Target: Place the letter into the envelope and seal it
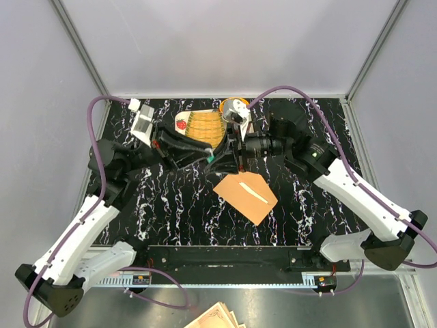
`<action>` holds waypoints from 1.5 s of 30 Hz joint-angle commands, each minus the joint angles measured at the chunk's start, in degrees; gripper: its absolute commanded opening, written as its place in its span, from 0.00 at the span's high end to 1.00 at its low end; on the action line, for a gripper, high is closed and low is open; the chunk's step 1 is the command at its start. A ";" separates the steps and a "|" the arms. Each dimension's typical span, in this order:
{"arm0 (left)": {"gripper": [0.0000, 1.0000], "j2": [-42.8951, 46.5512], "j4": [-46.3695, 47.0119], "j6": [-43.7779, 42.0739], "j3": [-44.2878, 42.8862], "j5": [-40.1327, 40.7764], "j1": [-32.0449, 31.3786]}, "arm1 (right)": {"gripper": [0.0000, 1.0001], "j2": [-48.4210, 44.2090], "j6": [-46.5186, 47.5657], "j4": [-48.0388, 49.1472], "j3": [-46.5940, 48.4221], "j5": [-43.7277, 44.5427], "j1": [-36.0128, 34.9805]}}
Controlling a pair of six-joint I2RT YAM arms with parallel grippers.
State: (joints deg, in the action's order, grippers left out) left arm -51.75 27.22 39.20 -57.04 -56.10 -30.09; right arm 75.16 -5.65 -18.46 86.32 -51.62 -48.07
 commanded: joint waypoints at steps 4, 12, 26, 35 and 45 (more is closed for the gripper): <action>1.00 -0.19 -27.02 -1.59 -7.64 30.58 -1.02 | 1.00 1.31 7.04 -0.79 5.25 39.91 0.17; 1.00 -6.17 -41.10 -0.79 -18.36 50.62 -6.03 | 1.00 7.27 13.72 -2.81 9.03 53.00 -2.46; 1.00 -1.61 -18.09 -1.14 -4.40 24.55 1.51 | 1.00 2.19 14.00 -3.34 5.88 33.16 -1.94; 0.52 2.79 -20.89 -3.87 -3.43 35.95 3.37 | 1.00 -0.01 11.10 -3.16 2.53 42.56 -1.94; 0.48 -3.00 -27.04 -6.33 -8.70 41.95 -1.73 | 1.00 4.21 7.23 -3.51 5.87 44.85 -2.28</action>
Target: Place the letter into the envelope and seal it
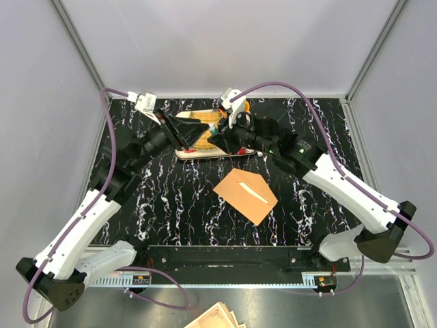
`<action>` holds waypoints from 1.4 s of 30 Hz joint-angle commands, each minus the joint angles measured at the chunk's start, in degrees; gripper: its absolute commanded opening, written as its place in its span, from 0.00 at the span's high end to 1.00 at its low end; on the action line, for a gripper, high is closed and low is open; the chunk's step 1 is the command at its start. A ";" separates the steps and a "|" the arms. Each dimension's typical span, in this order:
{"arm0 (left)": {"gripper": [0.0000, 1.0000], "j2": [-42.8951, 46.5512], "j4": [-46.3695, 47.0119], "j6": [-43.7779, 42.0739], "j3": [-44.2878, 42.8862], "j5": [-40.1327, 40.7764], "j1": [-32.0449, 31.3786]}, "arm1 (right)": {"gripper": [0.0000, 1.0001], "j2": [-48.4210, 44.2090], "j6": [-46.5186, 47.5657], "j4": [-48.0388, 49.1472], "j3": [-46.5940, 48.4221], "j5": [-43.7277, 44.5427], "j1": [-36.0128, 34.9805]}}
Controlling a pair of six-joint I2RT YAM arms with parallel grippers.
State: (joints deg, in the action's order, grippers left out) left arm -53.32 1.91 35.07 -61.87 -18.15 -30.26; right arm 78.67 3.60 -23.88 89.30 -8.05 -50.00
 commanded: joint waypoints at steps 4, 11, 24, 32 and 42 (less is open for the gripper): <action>0.52 -2.93 -1.82 -0.79 -4.49 3.91 -2.26 | 1.00 1.13 -1.84 1.99 3.08 1.20 -0.89; 0.74 -3.98 -2.53 0.79 -4.40 3.13 -2.52 | 1.00 1.57 -2.19 2.26 3.52 0.23 -1.33; 1.00 -2.58 27.77 10.79 4.91 -26.19 0.99 | 1.00 -4.31 -9.11 10.75 -0.52 -29.06 3.49; 1.00 -9.77 65.17 30.39 3.86 -43.98 0.29 | 1.00 -3.18 -28.01 22.54 -1.31 -55.21 6.32; 0.46 -12.17 65.04 35.99 4.38 -42.27 1.07 | 1.00 -1.85 -31.30 24.34 -1.06 -57.18 7.02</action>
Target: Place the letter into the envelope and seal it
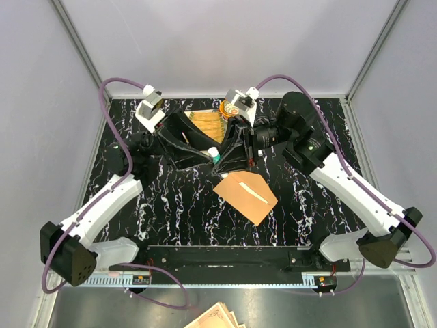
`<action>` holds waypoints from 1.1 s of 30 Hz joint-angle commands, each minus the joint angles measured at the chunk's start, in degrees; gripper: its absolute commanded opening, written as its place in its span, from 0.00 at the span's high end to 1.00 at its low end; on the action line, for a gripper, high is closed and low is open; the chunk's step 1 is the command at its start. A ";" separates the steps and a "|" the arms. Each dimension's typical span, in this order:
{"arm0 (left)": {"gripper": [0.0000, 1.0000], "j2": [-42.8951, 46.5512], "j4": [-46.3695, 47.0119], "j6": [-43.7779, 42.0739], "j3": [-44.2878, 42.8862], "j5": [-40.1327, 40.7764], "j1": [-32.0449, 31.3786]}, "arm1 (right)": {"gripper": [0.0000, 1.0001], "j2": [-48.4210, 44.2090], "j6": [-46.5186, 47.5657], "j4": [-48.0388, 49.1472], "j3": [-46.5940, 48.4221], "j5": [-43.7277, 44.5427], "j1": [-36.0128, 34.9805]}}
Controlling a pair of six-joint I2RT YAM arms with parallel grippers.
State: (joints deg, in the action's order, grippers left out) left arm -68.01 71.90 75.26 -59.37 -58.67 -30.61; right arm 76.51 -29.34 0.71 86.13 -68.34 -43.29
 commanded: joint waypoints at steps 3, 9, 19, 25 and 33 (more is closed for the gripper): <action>0.44 7.44 -20.01 -13.08 2.33 1.88 4.85 | 1.00 -1.80 11.38 -11.40 2.55 14.42 0.57; 0.46 17.73 -59.29 -39.46 0.68 24.62 2.84 | 1.00 -2.51 23.08 -20.47 3.78 40.00 -2.06; 0.47 14.31 -71.72 -45.81 -6.01 37.30 -2.60 | 1.00 -0.14 31.80 -22.51 5.19 57.43 -8.83; 0.64 12.46 -74.71 -47.49 -8.04 41.62 -5.33 | 1.00 1.45 33.56 -23.12 6.68 60.42 -10.59; 1.00 15.44 -61.83 -41.62 0.11 27.89 -3.32 | 1.00 0.23 33.04 -23.91 6.69 54.47 -10.16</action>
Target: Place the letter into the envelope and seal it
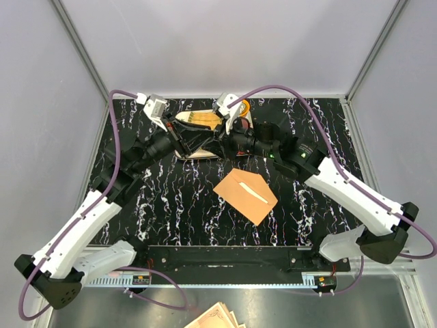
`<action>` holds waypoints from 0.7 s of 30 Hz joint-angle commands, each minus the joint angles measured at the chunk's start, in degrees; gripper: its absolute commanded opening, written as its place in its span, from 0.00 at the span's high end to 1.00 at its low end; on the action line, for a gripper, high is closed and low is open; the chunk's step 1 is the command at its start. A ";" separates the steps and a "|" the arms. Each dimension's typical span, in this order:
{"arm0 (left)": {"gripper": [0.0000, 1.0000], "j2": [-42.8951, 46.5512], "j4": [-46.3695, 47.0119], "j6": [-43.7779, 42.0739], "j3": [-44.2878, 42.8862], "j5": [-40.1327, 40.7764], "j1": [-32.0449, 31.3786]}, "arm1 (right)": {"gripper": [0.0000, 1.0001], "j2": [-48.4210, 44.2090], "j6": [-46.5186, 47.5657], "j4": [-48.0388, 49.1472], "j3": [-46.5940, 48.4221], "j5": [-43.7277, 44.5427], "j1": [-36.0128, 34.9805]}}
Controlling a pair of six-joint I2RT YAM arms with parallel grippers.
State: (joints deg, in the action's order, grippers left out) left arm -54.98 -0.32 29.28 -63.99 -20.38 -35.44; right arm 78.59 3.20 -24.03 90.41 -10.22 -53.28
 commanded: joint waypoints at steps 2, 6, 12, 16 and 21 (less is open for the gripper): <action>1.00 2.51 21.91 10.85 7.11 -17.12 4.67 | 1.00 -2.82 -1.26 2.14 1.79 -13.53 1.67; 1.00 -0.21 42.08 19.40 8.53 -33.10 4.77 | 1.00 -5.37 -12.92 12.14 -2.25 -35.71 8.87; 1.00 -7.66 70.73 36.87 6.33 -46.93 0.65 | 1.00 -3.62 -23.11 20.67 -1.29 -54.98 9.42; 0.98 -10.32 79.06 42.97 5.98 -48.17 -0.59 | 1.00 -2.04 -35.09 35.51 -3.92 -60.96 9.42; 0.60 -9.54 72.79 40.26 5.71 -47.48 0.01 | 1.00 -1.50 -30.92 29.96 -1.74 -58.27 9.51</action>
State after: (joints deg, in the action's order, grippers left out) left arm -65.87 69.67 67.44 -57.36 -59.18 -34.94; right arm 77.08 -27.53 0.45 85.78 -70.67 -44.62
